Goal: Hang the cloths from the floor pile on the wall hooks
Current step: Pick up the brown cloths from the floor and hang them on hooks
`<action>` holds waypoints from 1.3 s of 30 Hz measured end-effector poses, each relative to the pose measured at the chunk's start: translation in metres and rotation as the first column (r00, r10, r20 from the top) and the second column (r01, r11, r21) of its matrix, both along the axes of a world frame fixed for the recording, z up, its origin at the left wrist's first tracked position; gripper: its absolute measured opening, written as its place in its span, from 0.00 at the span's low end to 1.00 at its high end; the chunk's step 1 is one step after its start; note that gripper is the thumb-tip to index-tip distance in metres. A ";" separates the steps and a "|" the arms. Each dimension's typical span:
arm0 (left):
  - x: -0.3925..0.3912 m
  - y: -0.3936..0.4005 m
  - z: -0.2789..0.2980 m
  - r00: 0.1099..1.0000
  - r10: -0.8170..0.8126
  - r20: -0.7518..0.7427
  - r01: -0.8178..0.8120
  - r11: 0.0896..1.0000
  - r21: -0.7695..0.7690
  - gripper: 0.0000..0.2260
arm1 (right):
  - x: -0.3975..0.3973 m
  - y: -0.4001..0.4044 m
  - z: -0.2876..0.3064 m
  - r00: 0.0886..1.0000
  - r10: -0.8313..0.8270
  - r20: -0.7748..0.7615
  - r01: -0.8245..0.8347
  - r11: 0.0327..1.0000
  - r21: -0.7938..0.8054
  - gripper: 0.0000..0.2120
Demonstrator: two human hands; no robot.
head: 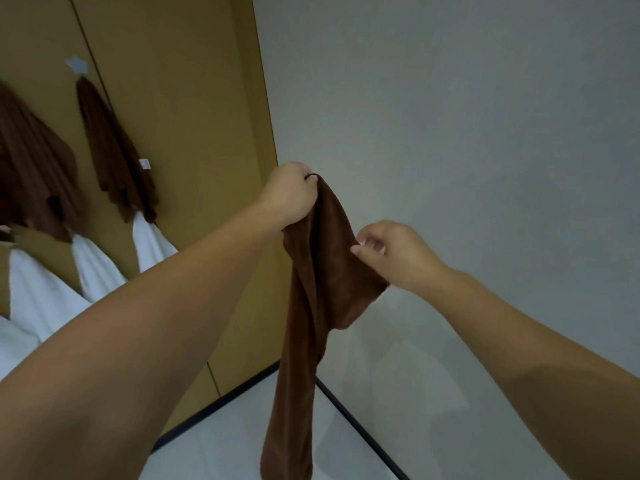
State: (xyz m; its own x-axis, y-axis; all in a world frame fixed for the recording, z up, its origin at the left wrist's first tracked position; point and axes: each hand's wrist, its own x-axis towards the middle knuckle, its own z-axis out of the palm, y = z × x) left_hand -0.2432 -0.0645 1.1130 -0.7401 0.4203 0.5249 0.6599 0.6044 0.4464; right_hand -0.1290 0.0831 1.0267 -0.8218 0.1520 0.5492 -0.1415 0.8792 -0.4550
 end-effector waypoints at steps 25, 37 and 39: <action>0.011 -0.072 -0.027 0.784 -0.375 0.495 0.418 0.908 0.025 0.11 | -0.024 -0.060 0.050 0.997 0.048 0.068 -0.039 0.992 -0.124 0.20; 0.010 -0.067 -0.028 0.955 -0.243 0.171 0.241 0.970 0.035 0.07 | -0.012 -0.044 0.046 0.991 0.039 0.131 -0.022 0.992 -0.128 0.19; 0.012 -0.070 -0.017 0.971 -0.225 0.078 0.226 0.974 -0.008 0.07 | -0.014 -0.040 0.028 0.974 0.084 0.209 -0.040 0.978 -0.206 0.15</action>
